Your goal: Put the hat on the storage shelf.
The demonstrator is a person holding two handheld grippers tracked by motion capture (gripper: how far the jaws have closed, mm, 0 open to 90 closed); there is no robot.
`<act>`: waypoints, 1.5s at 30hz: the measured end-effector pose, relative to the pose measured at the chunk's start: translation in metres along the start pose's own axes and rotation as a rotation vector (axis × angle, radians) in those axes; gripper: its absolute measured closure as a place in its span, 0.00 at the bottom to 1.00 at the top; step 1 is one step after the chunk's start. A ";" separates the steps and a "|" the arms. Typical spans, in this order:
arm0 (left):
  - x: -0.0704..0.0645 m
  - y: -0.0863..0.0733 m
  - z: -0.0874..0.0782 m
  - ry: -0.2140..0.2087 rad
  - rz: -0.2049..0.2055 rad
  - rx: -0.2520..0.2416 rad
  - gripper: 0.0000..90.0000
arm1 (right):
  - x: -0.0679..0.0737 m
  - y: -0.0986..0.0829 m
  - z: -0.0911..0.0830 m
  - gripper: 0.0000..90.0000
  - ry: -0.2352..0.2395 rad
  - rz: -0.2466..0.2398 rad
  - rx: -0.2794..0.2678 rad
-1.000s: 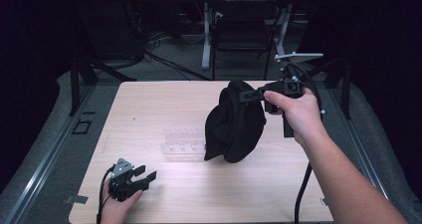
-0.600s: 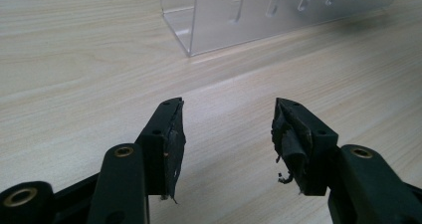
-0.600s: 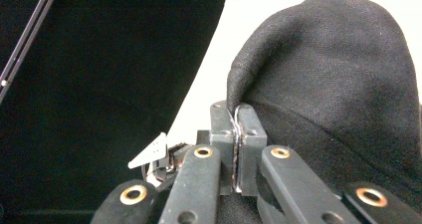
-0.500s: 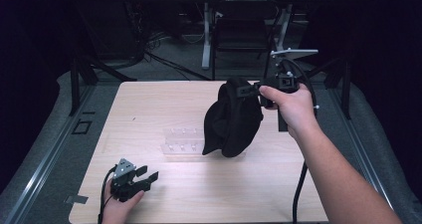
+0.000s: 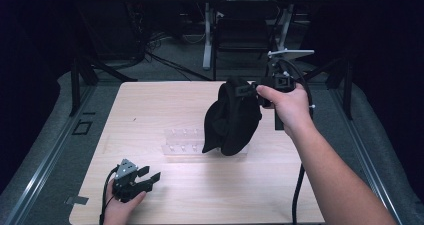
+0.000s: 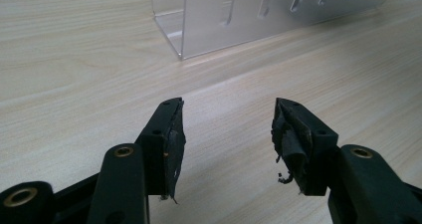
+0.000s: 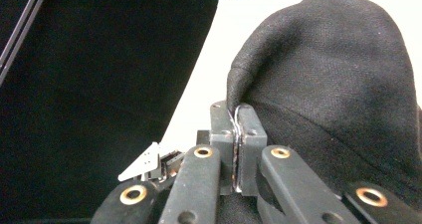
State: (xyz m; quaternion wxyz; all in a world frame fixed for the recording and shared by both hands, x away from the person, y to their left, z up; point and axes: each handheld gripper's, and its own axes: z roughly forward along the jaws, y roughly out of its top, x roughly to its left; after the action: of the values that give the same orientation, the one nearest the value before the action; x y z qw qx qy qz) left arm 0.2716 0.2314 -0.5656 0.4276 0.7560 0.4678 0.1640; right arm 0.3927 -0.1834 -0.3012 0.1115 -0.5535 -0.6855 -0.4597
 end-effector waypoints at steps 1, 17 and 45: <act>0.000 0.000 0.000 -0.001 0.000 -0.002 0.52 | 0.000 0.000 0.000 0.98 -0.003 0.000 0.001; -0.019 0.023 -0.010 -0.065 0.049 -0.064 0.53 | 0.005 0.002 0.012 0.98 0.018 -0.002 -0.014; -0.066 0.081 0.005 -0.140 0.169 -0.146 0.61 | 0.015 0.001 0.024 0.98 0.053 -0.007 -0.019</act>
State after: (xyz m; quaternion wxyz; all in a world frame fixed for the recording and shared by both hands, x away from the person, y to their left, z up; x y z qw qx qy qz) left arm 0.2872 0.1567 -0.4936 0.4979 0.7691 0.3580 0.1799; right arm 0.3966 -0.1554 -0.3044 0.1230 -0.5398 -0.6798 -0.4810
